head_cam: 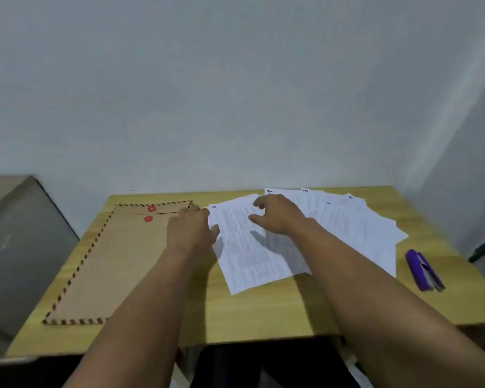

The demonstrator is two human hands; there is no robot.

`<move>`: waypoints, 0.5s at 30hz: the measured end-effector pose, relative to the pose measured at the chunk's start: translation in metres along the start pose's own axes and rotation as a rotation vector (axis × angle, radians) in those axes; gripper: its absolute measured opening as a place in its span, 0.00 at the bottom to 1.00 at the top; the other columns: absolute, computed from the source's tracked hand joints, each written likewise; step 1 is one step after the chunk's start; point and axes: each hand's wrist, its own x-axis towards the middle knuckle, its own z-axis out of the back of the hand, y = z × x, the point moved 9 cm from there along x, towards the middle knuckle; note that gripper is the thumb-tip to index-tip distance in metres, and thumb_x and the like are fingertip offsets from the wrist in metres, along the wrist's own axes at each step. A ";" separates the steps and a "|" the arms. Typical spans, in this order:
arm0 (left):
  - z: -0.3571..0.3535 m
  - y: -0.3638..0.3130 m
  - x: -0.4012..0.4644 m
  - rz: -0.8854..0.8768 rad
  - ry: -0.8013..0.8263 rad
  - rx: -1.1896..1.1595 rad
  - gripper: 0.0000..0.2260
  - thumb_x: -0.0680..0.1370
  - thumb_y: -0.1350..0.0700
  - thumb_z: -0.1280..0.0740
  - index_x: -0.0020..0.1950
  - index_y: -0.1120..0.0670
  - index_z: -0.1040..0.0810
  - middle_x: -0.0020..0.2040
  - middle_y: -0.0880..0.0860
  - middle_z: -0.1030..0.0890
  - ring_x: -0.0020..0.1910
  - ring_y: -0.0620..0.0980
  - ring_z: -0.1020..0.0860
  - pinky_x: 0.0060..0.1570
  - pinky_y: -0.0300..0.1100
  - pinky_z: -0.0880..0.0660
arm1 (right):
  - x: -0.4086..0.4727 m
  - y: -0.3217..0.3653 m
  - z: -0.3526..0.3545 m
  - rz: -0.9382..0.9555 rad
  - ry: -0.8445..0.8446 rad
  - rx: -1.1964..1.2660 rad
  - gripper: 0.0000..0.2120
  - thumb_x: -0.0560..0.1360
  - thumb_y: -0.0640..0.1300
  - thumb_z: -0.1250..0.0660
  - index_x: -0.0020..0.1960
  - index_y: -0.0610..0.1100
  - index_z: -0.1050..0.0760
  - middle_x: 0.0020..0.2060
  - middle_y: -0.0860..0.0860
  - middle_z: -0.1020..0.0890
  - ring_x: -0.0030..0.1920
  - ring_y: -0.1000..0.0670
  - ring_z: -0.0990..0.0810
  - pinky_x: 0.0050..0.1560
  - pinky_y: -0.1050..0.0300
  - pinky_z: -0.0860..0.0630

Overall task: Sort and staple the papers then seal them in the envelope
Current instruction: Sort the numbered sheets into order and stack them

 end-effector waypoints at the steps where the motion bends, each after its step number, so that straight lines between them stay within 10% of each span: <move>1: -0.008 0.006 0.008 -0.003 -0.008 0.018 0.21 0.79 0.42 0.37 0.68 0.50 0.22 0.66 0.51 0.23 0.64 0.56 0.25 0.56 0.51 0.27 | 0.018 0.004 -0.011 0.005 0.025 0.006 0.24 0.79 0.55 0.31 0.72 0.47 0.24 0.69 0.51 0.21 0.68 0.48 0.23 0.66 0.48 0.25; 10: -0.066 0.029 0.072 -0.163 -0.079 0.143 0.22 0.78 0.37 0.43 0.57 0.49 0.17 0.61 0.49 0.18 0.61 0.53 0.22 0.63 0.53 0.32 | 0.155 0.040 -0.097 0.060 0.251 -0.081 0.04 0.67 0.54 0.34 0.42 0.59 0.26 0.40 0.58 0.27 0.51 0.45 0.25 0.52 0.50 0.28; 15: -0.079 0.035 0.078 -0.196 -0.162 0.074 0.21 0.78 0.36 0.41 0.50 0.50 0.17 0.56 0.48 0.17 0.53 0.52 0.19 0.61 0.54 0.31 | 0.179 0.055 -0.103 0.138 0.296 -0.097 0.19 0.71 0.45 0.29 0.61 0.54 0.21 0.52 0.57 0.26 0.56 0.49 0.27 0.60 0.47 0.36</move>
